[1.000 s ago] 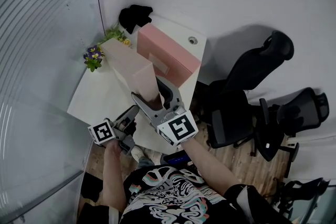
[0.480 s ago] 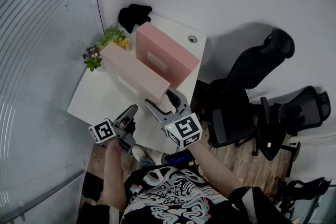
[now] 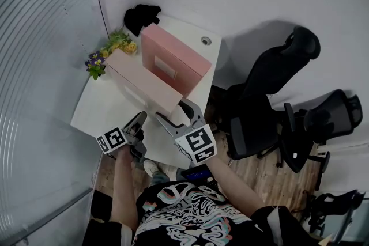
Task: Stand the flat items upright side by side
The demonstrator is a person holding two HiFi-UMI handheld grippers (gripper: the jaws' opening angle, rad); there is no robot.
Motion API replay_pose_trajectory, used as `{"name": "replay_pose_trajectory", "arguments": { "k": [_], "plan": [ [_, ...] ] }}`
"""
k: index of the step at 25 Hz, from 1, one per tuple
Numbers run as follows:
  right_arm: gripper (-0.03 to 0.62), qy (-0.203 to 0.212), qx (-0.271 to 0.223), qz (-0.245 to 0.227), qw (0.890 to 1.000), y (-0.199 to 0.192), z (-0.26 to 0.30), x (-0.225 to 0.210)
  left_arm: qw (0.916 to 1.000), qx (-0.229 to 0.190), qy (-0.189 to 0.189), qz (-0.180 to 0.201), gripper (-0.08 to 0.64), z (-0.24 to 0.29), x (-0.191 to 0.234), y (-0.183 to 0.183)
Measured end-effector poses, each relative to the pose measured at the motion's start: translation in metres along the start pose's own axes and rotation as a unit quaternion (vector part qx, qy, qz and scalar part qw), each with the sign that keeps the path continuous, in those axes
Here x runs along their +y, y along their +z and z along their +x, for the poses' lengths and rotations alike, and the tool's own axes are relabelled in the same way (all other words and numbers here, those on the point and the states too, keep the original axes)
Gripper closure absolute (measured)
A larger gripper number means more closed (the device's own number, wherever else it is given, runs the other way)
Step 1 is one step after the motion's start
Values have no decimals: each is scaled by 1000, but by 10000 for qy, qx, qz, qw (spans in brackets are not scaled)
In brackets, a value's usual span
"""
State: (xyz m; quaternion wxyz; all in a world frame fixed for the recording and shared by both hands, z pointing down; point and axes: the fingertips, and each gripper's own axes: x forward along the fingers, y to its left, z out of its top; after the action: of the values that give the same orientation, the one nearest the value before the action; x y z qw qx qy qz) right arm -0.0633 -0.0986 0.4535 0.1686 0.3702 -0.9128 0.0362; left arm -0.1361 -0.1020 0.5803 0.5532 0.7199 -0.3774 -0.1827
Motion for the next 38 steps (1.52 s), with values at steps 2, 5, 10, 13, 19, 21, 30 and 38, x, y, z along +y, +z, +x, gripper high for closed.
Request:
{"name": "replay_pose_trajectory", "arguments": {
  "k": [2, 5, 10, 13, 19, 21, 30, 38],
  "plan": [
    [284, -67, -11, -32, 10000, 0, -2, -1, 10000, 4, 41, -37, 446, 3, 4, -1],
    [284, -205, -53, -70, 9998, -1, -4, -2, 9998, -48, 188, -83, 446, 4, 15, 2],
    [281, -247, -17, -31, 9997, -4, -8, -2, 9991, -230, 327, -164, 446, 4, 26, 13],
    [295, -206, -20, 68, 9998, -3, -7, -4, 9987, -263, 431, -115, 446, 7, 33, 20],
    [298, -283, 109, 115, 9995, -7, -9, -11, 9986, -232, 465, -123, 446, 16, 36, 25],
    [298, -329, 106, 100, 9994, -7, -10, -15, 9988, -192, 445, -117, 446, 21, 35, 24],
    [305, -491, 207, 104, 9985, -7, -15, -41, 9991, -66, 386, -173, 445, 43, 33, 24],
    [310, -620, 188, 116, 9978, -8, -19, -49, 9992, 8, 358, -165, 446, 57, 30, 22]
  ]
}}
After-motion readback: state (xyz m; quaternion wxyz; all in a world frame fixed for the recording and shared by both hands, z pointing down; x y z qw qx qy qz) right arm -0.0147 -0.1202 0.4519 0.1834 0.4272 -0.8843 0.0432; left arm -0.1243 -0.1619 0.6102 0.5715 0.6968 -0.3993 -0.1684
